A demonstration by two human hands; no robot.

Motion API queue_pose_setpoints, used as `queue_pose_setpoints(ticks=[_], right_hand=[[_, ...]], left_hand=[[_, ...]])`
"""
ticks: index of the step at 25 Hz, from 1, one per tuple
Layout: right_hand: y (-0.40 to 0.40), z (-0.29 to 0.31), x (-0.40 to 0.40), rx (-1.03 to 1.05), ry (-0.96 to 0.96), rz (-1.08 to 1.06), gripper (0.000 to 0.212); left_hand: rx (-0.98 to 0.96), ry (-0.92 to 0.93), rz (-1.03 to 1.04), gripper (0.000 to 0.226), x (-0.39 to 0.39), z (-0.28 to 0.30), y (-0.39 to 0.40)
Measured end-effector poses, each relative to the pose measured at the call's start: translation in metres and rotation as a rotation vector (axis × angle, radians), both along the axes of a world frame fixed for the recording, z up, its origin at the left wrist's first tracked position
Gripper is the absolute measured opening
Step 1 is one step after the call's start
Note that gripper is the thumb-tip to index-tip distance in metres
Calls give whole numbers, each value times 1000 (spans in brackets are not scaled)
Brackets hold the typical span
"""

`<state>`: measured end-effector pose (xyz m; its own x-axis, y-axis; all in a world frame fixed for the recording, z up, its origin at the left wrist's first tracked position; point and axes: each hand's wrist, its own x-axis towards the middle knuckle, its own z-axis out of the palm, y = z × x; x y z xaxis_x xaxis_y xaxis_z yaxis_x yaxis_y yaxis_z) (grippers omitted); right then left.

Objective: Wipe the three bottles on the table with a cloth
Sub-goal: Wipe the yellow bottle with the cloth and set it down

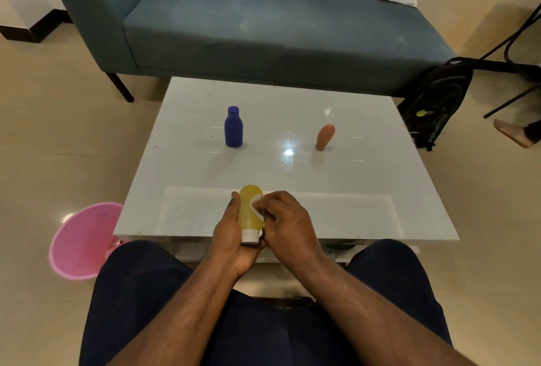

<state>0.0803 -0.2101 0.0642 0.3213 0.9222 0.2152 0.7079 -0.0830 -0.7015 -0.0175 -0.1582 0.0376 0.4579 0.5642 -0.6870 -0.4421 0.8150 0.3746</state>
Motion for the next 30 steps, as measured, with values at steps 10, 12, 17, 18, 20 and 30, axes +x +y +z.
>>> queue_pose_setpoints(ticks=[10,12,17,18,20,30], right_hand=[[9,4,14,-32,-36,-6,21],[20,4,20,-55,-42,-49,23],[4,2,2,-41,-220,49,26],[8,1,8,-30,-230,58,26],[21,5,22,-60,-153,-5,26],[31,12,30,-265,-235,64,32]], left_hand=[[70,112,-21,47,2,1,-1],[80,135,-44,43,4,5,-3],[138,108,-77,43,1,3,-4],[145,105,-84,41,2,4,-5],[176,135,-107,40,3,5,-7],[293,341,-101,72,3,2,-5]])
